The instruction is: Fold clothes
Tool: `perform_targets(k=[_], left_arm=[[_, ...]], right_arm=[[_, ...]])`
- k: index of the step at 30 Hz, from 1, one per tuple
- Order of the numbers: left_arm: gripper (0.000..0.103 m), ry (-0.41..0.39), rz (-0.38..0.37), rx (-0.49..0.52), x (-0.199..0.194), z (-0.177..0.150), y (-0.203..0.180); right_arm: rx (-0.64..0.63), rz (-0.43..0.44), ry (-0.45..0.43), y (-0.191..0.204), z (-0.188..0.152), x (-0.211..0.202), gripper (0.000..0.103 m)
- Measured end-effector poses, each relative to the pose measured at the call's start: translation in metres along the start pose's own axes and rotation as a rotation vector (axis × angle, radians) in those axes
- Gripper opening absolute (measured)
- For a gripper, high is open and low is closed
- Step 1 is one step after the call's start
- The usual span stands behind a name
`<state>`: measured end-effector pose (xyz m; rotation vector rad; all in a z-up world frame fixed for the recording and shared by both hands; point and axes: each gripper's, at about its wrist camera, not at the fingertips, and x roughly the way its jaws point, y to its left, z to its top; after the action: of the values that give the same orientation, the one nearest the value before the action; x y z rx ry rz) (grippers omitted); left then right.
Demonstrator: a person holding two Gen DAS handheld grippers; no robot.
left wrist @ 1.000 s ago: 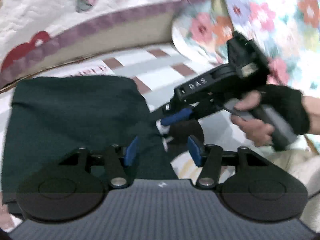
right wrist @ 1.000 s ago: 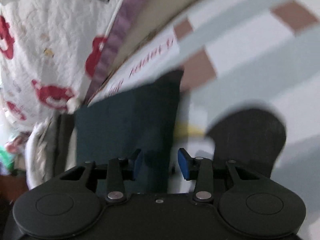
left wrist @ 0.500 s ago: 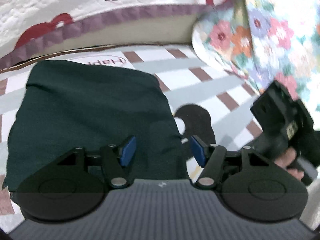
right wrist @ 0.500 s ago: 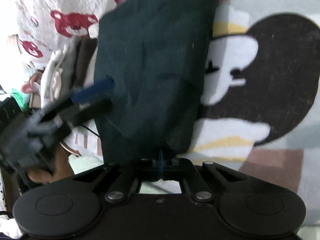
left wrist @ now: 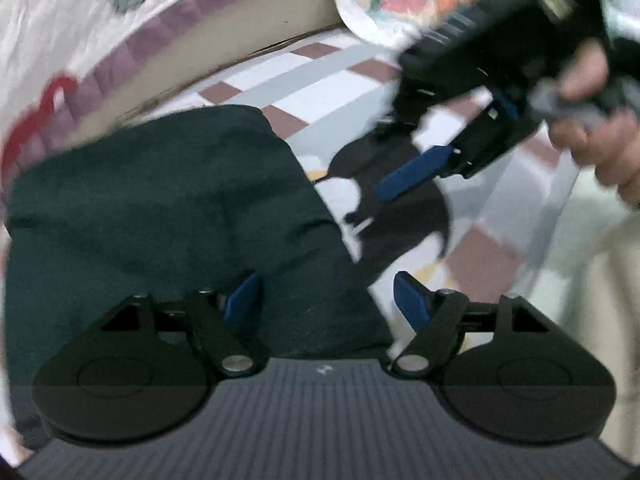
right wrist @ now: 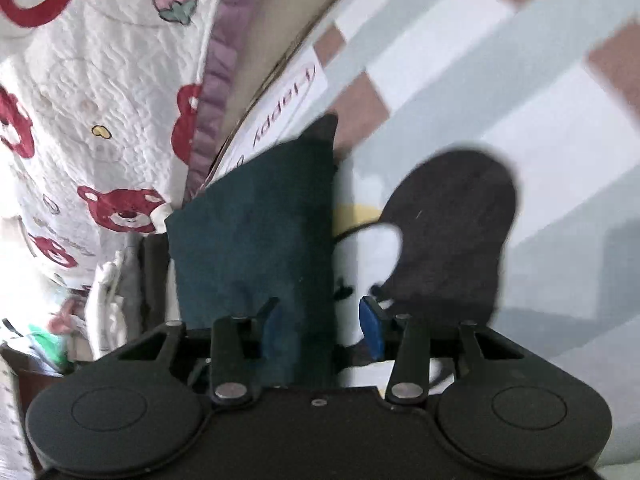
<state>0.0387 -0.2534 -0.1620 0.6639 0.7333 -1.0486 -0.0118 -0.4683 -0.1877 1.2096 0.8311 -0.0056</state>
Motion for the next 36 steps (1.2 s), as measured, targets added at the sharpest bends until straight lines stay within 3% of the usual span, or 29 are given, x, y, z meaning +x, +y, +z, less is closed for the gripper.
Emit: perform_targets(k=[2, 5, 9, 11, 14, 18, 23, 27, 29, 31, 33, 36], left_arm=[[0.068, 0.043, 0.048, 0.035, 0.0, 0.0, -0.005], [0.061, 0.081, 0.012, -0.041, -0.01, 0.002, 0.008], [0.061, 0.083, 0.023, -0.025, -0.013, 0.0, 0.009], [0.06, 0.083, 0.028, -0.025, -0.014, -0.002, 0.009], [0.06, 0.082, 0.003, -0.069, -0.019, -0.007, 0.02], [0.06, 0.081, -0.014, -0.069, -0.026, -0.01, 0.025], [0.06, 0.012, -0.046, -0.181, -0.061, -0.009, 0.055], [0.065, -0.122, 0.028, -0.453, -0.098, -0.03, 0.126], [0.065, -0.129, 0.075, -0.602, -0.099, -0.052, 0.161], [0.065, -0.135, 0.122, -0.751, -0.101, -0.074, 0.195], [0.065, -0.118, 0.096, -0.865, -0.091, -0.092, 0.214], [0.064, -0.107, 0.047, -0.937, -0.077, -0.102, 0.22]], right_arm=[[0.044, 0.044, -0.005, -0.007, 0.0, 0.016, 0.049], [0.131, 0.114, -0.043, -0.014, 0.007, 0.035, 0.053], [0.105, 0.085, -0.046, -0.017, 0.014, 0.05, 0.054], [0.049, 0.093, -0.087, -0.008, 0.018, 0.05, 0.032], [-0.128, 0.036, -0.155, 0.024, 0.032, 0.044, 0.014], [-0.179, -0.022, -0.262, 0.038, 0.059, 0.034, 0.002], [-0.332, -0.085, -0.311, 0.069, 0.091, 0.018, 0.005], [-0.653, -0.207, -0.219, 0.112, 0.071, 0.041, 0.014], [-0.749, -0.202, -0.173, 0.128, 0.062, 0.056, 0.026], [-0.805, -0.178, -0.122, 0.147, 0.056, 0.074, 0.029], [-0.876, -0.17, -0.075, 0.17, 0.053, 0.096, 0.033], [-0.984, -0.156, -0.01, 0.207, 0.048, 0.131, 0.044]])
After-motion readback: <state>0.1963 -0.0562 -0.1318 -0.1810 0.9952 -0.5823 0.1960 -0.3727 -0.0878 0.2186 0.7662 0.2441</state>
